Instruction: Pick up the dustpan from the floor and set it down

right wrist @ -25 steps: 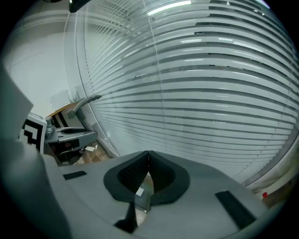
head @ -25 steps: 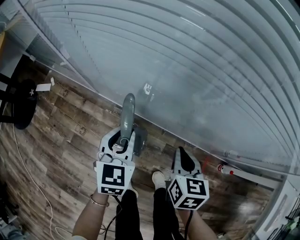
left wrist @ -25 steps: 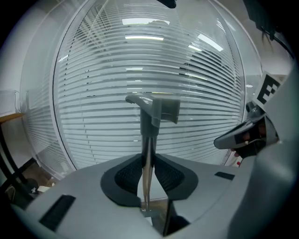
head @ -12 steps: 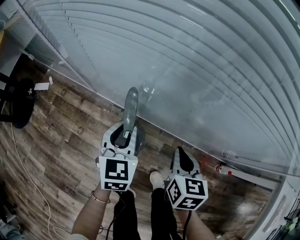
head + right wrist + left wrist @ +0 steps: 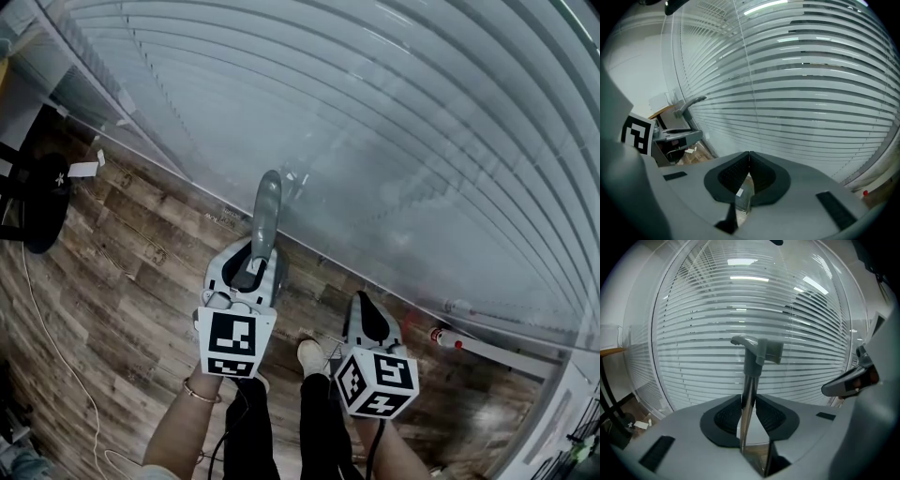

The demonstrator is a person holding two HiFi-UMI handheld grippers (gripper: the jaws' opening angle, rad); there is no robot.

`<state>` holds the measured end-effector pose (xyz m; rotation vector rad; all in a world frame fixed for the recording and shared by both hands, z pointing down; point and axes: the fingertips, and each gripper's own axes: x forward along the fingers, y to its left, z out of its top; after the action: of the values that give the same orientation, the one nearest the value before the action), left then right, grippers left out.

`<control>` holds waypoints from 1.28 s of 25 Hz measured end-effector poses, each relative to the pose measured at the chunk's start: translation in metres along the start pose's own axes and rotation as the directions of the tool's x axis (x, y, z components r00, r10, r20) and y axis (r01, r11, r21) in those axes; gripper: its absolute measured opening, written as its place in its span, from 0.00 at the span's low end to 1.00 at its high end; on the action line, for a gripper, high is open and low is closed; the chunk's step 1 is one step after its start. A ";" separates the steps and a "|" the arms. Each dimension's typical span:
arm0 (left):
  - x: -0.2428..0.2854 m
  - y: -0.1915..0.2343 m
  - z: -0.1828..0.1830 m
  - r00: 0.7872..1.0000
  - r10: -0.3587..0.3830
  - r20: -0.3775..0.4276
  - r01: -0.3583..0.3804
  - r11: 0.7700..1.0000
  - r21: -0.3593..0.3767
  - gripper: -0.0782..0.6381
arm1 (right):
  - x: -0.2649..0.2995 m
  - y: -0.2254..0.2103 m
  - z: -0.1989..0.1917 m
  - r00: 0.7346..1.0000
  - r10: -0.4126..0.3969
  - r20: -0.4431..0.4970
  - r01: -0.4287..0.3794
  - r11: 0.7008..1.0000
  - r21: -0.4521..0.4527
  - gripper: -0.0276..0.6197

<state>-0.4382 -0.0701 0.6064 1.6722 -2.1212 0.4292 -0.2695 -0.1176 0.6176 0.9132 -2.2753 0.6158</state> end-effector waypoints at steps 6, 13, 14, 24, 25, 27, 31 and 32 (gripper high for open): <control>0.002 0.004 0.000 1.000 -0.012 0.002 0.012 0.999 -0.035 0.29 | 0.001 0.000 0.003 1.000 0.002 -0.004 -0.002 1.000 -0.001 0.09; -0.003 0.002 -0.001 1.000 -0.007 -0.001 0.007 0.998 -0.063 0.35 | -0.002 -0.001 0.009 1.000 0.011 -0.005 -0.011 1.000 -0.011 0.09; -0.005 0.002 -0.003 1.000 -0.005 -0.003 0.005 0.997 -0.071 0.36 | -0.002 -0.001 0.011 1.000 0.015 -0.004 -0.015 1.000 -0.014 0.09; -0.071 0.021 0.001 0.994 0.107 -0.025 -0.110 0.972 -0.208 0.37 | -0.022 0.024 0.038 0.995 0.102 -0.014 -0.103 0.988 -0.112 0.09; -0.082 0.024 0.006 0.992 0.126 -0.021 -0.127 0.967 -0.222 0.37 | -0.026 0.028 0.041 0.994 0.113 -0.014 -0.114 0.985 -0.129 0.09; -0.107 0.030 0.022 0.987 0.161 -0.012 -0.159 0.953 -0.259 0.37 | -0.040 0.038 0.052 0.991 0.132 -0.012 -0.133 0.978 -0.162 0.09; -0.151 0.034 0.064 0.974 0.225 0.018 -0.205 0.916 -0.344 0.34 | -0.070 0.049 0.080 0.985 0.174 0.011 -0.169 0.968 -0.186 0.09; -0.162 0.032 0.077 0.970 0.242 0.031 -0.216 0.910 -0.355 0.33 | -0.079 0.050 0.089 0.983 0.183 0.022 -0.175 0.966 -0.192 0.09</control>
<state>-0.4467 0.0378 0.4601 1.2633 -2.2966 0.0462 -0.2926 -0.1033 0.4916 0.6382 -2.4213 0.4506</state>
